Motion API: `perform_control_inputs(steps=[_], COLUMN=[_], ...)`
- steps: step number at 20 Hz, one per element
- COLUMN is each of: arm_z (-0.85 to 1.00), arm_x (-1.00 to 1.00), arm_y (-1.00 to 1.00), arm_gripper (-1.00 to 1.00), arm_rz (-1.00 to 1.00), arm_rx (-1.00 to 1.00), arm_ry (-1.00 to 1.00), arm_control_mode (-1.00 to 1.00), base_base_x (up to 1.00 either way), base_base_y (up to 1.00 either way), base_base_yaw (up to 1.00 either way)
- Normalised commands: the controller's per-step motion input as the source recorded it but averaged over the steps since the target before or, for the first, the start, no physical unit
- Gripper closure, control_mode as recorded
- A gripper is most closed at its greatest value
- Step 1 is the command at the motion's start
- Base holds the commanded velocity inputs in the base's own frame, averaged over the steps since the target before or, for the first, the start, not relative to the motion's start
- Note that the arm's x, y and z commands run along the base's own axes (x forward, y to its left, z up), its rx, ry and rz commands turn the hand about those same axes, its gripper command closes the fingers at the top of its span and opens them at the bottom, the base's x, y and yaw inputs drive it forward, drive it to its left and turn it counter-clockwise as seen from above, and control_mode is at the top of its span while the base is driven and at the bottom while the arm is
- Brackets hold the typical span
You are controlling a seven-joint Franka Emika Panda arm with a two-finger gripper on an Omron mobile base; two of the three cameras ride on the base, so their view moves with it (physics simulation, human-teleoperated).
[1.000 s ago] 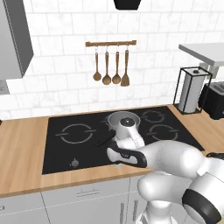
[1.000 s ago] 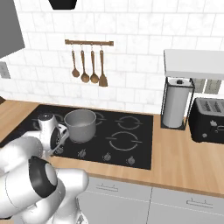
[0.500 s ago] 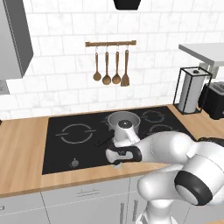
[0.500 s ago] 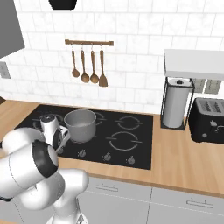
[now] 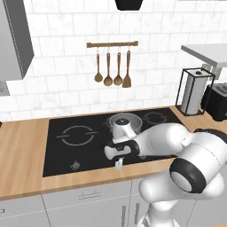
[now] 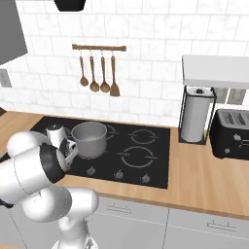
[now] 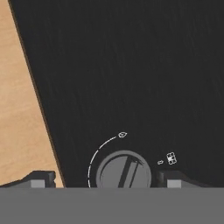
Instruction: Turn off the front center burner of the stove.
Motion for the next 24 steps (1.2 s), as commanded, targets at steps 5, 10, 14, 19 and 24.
perform_control_inputs(steps=[5,10,14,19,24], arm_z=[-0.37,-0.17,0.0,0.0,-0.09], arm_x=[0.0,0.0,0.0,0.0,0.0], arm_y=[-0.11,-0.1,-0.01,0.0,0.0], arm_gripper=[1.0,1.0,1.0,1.0,1.0], arm_rz=[0.0,0.0,0.0,0.0,-0.07], arm_rx=[0.0,0.0,0.0,0.0,0.0], arm_ry=[-0.01,0.0,0.0,0.0,0.0], arm_control_mode=[-1.0,-1.0,-1.0,-1.0,-1.0], base_base_x=[0.0,0.0,0.0,0.0,0.0], base_base_y=[0.0,0.0,0.0,0.0,0.0], base_base_yaw=[0.0,0.0,0.0,0.0,0.0])
